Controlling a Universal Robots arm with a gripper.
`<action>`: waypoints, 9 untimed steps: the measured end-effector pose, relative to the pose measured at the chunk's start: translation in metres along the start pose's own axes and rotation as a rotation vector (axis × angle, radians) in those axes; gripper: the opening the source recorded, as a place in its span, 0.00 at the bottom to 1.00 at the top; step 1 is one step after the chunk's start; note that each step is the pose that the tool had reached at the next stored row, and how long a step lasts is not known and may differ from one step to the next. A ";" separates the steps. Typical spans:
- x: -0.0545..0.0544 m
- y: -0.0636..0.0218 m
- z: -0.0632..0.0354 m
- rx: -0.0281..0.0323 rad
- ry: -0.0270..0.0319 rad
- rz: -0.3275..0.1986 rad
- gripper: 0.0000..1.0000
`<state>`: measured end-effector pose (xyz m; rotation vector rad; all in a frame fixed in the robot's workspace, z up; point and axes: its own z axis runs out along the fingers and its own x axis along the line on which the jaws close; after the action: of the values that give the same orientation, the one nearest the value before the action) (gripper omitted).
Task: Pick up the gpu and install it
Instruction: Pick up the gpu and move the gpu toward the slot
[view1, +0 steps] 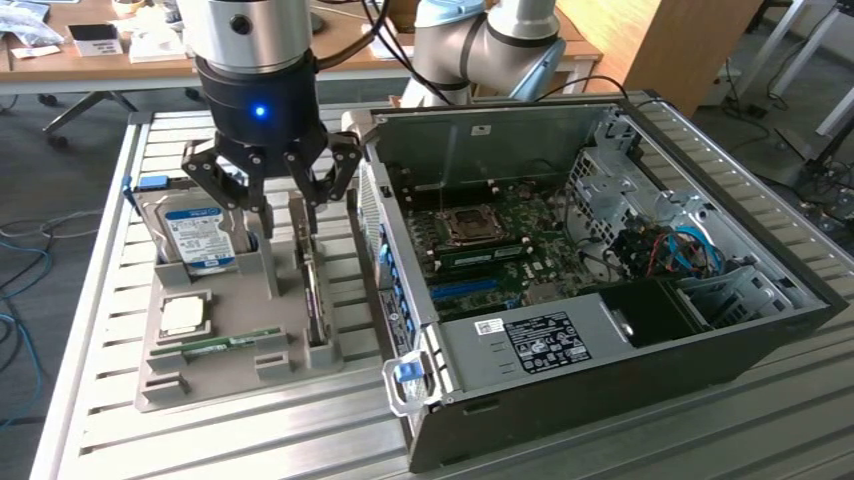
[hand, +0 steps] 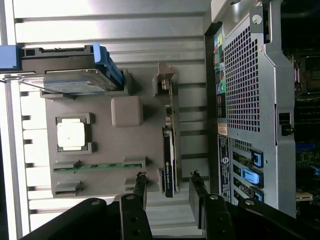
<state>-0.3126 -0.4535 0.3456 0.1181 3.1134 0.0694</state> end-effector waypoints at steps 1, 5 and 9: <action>0.000 0.0000 0.0003 -0.0002 -0.0001 0.000 0.47; 0.000 0.0000 0.0006 -0.0003 -0.0001 0.000 0.47; 0.000 -0.0001 0.0034 -0.0003 -0.0002 0.000 0.47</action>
<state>-0.3127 -0.4535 0.3422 0.1180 3.1131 0.0699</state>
